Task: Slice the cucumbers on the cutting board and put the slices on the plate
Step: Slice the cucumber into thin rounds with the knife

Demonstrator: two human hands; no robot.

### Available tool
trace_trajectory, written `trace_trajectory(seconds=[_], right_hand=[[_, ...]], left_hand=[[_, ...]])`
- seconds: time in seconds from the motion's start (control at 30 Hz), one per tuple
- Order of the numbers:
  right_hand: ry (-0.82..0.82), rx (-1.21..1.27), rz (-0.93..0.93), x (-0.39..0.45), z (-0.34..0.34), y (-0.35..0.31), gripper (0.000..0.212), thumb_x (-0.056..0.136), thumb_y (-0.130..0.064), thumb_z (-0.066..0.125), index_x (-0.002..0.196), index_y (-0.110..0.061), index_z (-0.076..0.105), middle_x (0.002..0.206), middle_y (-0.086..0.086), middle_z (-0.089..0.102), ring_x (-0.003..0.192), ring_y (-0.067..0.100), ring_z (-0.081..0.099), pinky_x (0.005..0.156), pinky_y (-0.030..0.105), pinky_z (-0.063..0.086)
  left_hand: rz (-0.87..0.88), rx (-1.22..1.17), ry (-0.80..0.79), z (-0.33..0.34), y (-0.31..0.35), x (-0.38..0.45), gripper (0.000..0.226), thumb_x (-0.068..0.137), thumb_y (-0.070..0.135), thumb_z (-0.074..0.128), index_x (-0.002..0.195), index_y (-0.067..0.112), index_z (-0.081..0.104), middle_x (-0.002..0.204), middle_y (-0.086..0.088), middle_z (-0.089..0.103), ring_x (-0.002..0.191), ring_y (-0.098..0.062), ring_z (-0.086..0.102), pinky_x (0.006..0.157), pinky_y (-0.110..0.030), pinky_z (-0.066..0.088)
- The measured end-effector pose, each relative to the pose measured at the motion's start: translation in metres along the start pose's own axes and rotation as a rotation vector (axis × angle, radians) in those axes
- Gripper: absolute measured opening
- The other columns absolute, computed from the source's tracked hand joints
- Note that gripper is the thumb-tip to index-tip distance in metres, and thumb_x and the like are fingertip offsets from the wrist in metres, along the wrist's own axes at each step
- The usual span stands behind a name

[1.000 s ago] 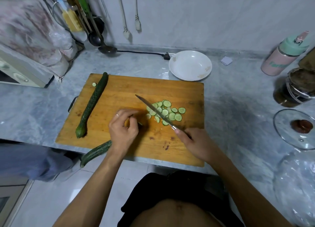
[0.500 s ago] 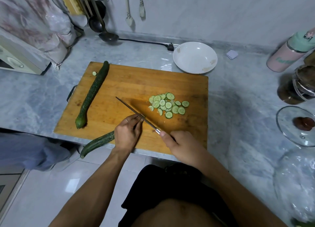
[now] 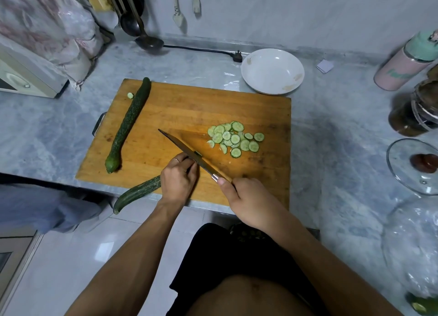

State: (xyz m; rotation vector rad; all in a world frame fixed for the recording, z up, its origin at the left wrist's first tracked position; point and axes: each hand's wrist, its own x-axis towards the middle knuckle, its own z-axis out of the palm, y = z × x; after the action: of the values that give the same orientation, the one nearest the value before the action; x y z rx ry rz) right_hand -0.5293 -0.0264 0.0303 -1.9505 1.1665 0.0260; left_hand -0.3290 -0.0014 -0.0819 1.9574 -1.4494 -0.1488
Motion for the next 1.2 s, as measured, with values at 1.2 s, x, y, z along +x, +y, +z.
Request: trace_trajectory(seconds=[1.2], right_hand=[[-0.041, 0.022, 0.087, 0.025, 0.015, 0.001, 0.051, 0.105, -0.051, 0.02, 0.079, -0.018, 0.048, 0.089, 0.009, 0.054, 0.093, 0.024, 0.046, 0.076, 0.034, 0.034]], left_hand=[[0.035, 0.096, 0.034, 0.005, -0.002, -0.001, 0.023, 0.088, 0.021, 0.061, 0.091, 0.006, 0.077, 0.107, -0.009, 0.071, 0.082, -0.029, 0.07, 0.058, -0.034, 0.055]])
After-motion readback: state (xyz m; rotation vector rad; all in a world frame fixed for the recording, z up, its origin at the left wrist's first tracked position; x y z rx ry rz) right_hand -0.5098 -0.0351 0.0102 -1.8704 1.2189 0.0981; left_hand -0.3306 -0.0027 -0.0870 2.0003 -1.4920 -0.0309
